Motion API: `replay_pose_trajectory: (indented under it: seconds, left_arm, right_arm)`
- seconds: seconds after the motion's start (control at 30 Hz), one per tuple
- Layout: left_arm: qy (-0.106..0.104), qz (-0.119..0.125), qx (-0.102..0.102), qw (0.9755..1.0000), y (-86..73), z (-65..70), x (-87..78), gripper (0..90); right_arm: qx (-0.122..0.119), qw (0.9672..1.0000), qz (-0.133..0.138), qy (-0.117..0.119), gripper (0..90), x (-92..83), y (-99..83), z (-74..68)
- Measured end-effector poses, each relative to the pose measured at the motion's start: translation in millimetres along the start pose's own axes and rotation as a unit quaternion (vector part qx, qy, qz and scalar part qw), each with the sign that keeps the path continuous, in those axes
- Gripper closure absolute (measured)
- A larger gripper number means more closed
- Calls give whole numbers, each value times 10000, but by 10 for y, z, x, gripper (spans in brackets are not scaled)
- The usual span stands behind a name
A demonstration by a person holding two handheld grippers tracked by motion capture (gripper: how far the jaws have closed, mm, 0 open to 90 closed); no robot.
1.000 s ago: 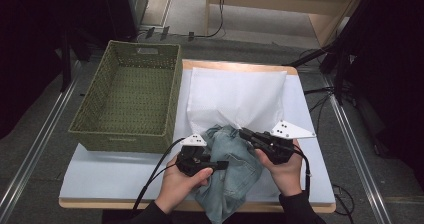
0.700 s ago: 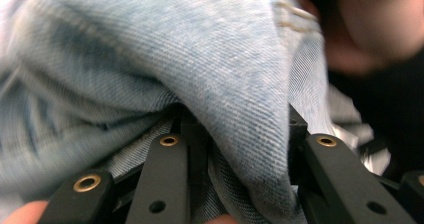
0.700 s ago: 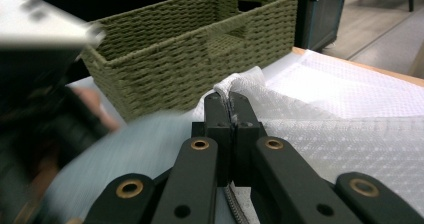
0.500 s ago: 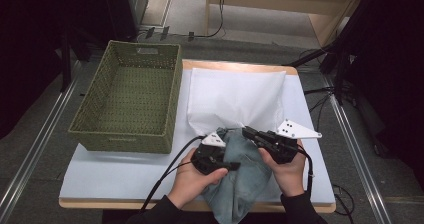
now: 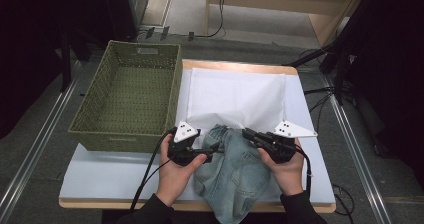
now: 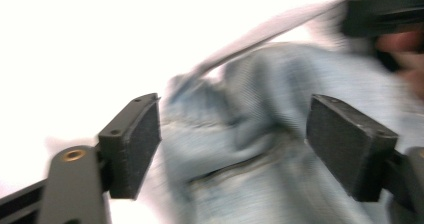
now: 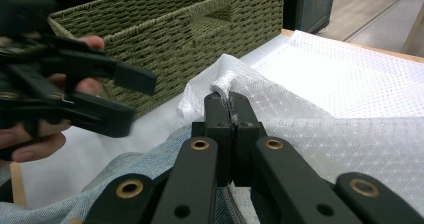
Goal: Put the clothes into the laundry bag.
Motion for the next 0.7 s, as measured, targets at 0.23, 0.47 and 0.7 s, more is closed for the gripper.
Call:
replay_pose_trajectory:
  seconds: [0.23, 0.47, 0.7]
  left_arm:
    - [81, -629, -60, 9980, -211, -33, 375, 355]
    - [-596, -626, -230, 9960, -211, -52, 437, 827]
    - [-1306, -423, 1005, 9854, -78, 329, 413, 856]
  right_arm:
    - [-16, 10000, -30, 2, 900, -3, -20, -8]
    - [4, 10000, -54, 24, 900, 22, -35, 1]
    - [68, 9999, 12, 98, 900, 42, -5, -8]
Point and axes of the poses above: each handheld gripper's, and its own axes: x roughly forward along the jaws, y roughly out of its top, z roughly to its right, the point moved 4 cm from there along x, roughly forward along the jaws, and after that the axes turned 7 degrees about x, right-handed, at the moved point
